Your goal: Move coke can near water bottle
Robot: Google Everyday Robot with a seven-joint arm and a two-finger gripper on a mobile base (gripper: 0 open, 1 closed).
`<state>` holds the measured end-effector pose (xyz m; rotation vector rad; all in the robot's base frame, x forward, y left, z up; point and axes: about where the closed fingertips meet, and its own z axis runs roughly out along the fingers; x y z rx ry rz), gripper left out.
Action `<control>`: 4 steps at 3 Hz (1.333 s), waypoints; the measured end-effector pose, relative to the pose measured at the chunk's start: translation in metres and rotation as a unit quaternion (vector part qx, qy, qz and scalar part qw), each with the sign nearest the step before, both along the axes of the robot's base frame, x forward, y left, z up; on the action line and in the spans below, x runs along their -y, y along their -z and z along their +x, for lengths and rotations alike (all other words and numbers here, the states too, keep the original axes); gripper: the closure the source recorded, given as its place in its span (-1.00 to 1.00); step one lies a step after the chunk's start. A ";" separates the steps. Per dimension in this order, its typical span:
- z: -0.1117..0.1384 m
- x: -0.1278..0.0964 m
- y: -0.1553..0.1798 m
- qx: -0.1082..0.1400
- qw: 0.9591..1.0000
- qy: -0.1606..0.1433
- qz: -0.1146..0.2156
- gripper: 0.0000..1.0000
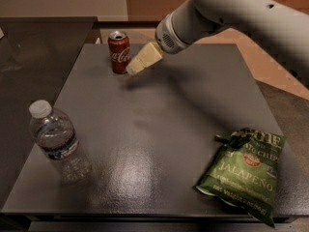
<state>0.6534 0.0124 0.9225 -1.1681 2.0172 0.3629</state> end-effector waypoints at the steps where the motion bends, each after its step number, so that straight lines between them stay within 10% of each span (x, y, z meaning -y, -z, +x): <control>1: 0.031 -0.022 0.013 0.024 0.999 0.003 0.047 -1.00; 4: 0.084 -0.071 0.018 0.078 0.991 -0.024 0.108 -1.00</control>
Offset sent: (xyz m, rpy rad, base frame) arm 0.0859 0.0566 -0.0236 0.2494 -0.1749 0.0028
